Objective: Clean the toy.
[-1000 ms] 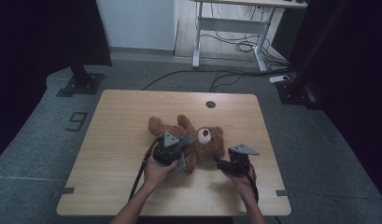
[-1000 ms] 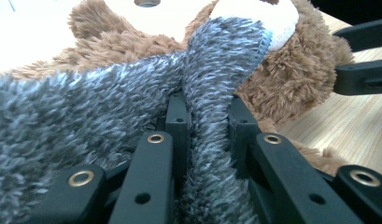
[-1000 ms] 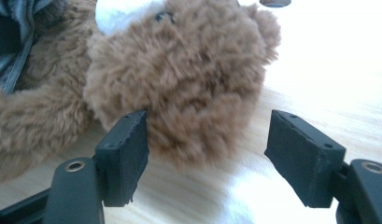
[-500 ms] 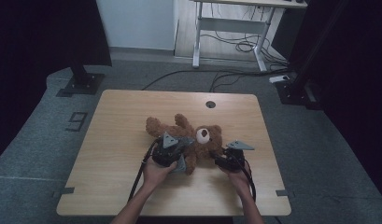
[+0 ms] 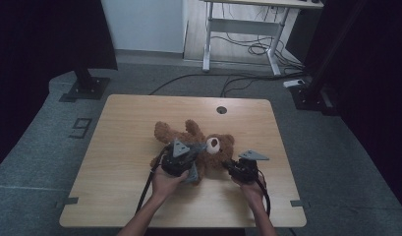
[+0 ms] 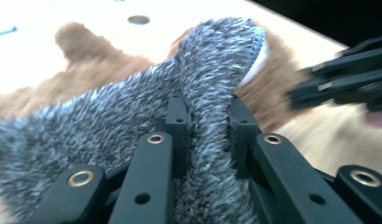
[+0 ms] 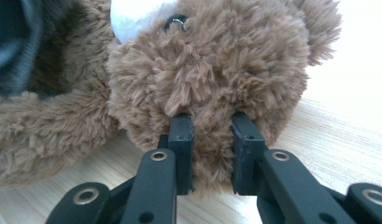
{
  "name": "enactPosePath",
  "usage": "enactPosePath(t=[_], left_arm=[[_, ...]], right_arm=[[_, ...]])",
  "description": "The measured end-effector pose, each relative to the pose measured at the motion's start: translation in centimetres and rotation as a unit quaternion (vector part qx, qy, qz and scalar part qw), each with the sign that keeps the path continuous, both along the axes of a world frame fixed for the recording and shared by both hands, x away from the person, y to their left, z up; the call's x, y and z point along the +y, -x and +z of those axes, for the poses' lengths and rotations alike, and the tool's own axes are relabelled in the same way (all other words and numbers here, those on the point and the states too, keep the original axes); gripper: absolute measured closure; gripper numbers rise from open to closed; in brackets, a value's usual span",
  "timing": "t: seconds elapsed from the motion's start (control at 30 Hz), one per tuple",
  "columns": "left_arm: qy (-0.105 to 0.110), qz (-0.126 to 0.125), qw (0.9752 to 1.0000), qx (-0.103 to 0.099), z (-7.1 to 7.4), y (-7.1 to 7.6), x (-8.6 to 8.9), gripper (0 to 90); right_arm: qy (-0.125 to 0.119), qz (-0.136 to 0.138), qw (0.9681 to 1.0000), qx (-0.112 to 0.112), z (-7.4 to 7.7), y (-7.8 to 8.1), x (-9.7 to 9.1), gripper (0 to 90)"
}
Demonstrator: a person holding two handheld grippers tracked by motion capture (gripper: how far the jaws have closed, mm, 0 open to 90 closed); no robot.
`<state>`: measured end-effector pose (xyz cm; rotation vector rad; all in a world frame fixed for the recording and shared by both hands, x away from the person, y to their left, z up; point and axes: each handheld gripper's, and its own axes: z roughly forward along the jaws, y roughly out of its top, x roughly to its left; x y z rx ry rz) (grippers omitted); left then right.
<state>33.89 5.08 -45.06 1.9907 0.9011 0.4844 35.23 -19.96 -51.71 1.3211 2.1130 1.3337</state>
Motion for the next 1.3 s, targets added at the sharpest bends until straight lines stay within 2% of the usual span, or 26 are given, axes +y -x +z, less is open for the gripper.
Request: enactPosePath(t=[0.03,0.07,0.1,0.13,0.17,0.2,0.3,0.33,0.37,0.43,0.6,0.63,0.67,0.73,0.8,0.83,0.93,1.07,1.1,1.13,1.17,1.2,1.27,1.3], left_arm=[[0.0,0.0,1.0,0.0,0.0,0.0,0.0,74.7],[-0.007,-0.019,0.9998,-0.009,0.7,0.3,-1.7,74.7],[-0.007,-0.019,0.9998,-0.009,0.7,0.3,-1.7,74.6],[-0.008,-0.034,0.9994,-0.002,0.6,0.4,-3.6,74.6],[-0.008,-0.034,0.9994,-0.002,0.6,0.4,-3.6,74.6],[-0.019,-0.049,0.9985,0.015,-0.4,0.2,-5.4,74.6],[-0.036,-0.057,0.9967,0.045,-2.9,-0.2,-6.9,74.6],[-0.038,-0.056,0.9966,0.047,-3.5,-0.2,-7.0,74.6],[-0.038,-0.056,0.9966,0.047,-3.5,-0.2,-7.0,74.6],[-0.027,-0.053,0.997,0.05,-4.1,-0.2,-6.5,74.7],[-0.035,-0.045,0.9974,0.045,-4.1,0.0,-5.2,74.7],[-0.035,-0.037,0.9977,0.046,-4.2,0.1,-4.1,74.7],[-0.035,-0.037,0.9977,0.046,-4.2,0.1,-4.1,74.8],[-0.032,-0.021,0.9982,0.047,-4.4,0.1,-2.2,74.8],[-0.03,-0.016,0.9984,0.046,-4.4,0.1,-1.6,74.9],[-0.021,-0.002,0.9987,0.046,-4.4,0.1,0.0,74.9],[-0.003,0.005,0.9987,0.05,-4.3,0.2,0.8,75.0],[-0.002,-0.009,0.9992,0.038,-3.8,0.8,-0.3,75.0],[0.0,-0.018,0.9993,0.034,-3.5,1.0,-0.9,75.0],[0.008,-0.038,0.9989,0.028,-2.9,1.3,-2.4,75.0],[0.009,-0.049,0.9984,0.028,-2.7,1.3,-3.2,74.9],[0.009,-0.049,0.9984,0.028,-2.7,1.3,-3.2,74.9],[-0.001,-0.063,0.9974,0.034,-2.9,1.1,-5.4,74.9],[-0.001,-0.063,0.9974,0.034,-2.9,1.1,-5.4,74.9]], right_arm=[[0.0,0.0,1.0,0.0,0.0,0.0,0.0,74.1],[-0.001,-0.001,1.0,0.0,0.0,0.1,0.0,74.1],[-0.001,-0.001,1.0,0.0,0.0,0.1,0.0,74.1],[-0.003,-0.004,1.0,0.0,0.0,0.1,0.0,74.1],[-0.004,-0.005,1.0,0.001,0.0,0.1,0.0,74.1],[-0.007,-0.006,1.0,0.002,0.0,0.1,0.0,74.1],[-0.022,-0.003,0.9997,0.008,0.1,0.1,-0.2,74.4],[-0.021,-0.002,0.9997,0.01,0.1,0.1,-0.3,74.6],[-0.021,-0.002,0.9997,0.01,0.1,0.1,-0.3,74.6],[-0.022,-0.002,0.9996,0.016,-0.2,0.0,-0.5,75.1],[-0.02,-0.002,0.9997,0.012,-0.1,0.1,-0.5,75.2],[-0.019,-0.001,0.9997,0.012,-0.1,0.1,-0.5,75.2],[-0.02,-0.001,0.9997,0.012,-0.2,0.1,-0.5,75.2],[-0.019,0.0,0.9998,0.011,-0.2,0.1,-0.6,75.2],[-0.017,0.002,0.9998,0.011,-0.2,0.2,-0.6,75.2],[-0.017,0.002,0.9998,0.01,-0.2,0.2,-0.6,75.2],[-0.016,0.004,0.9998,0.008,-0.2,0.2,-0.6,75.2],[-0.015,0.002,0.9999,0.007,-0.2,0.2,-0.5,75.2],[-0.015,0.002,0.9999,0.007,-0.2,0.2,-0.5,75.2],[-0.015,0.002,0.9999,0.007,-0.2,0.2,-0.5,75.2],[-0.015,0.002,0.9999,0.007,-0.2,0.2,-0.5,75.2],[-0.015,0.002,0.9999,0.007,-0.2,0.2,-0.5,75.2],[-0.016,0.0,0.9999,0.006,-0.3,0.3,-0.5,75.2],[-0.016,0.0,0.9999,0.006,-0.3,0.3,-0.5,75.2]])
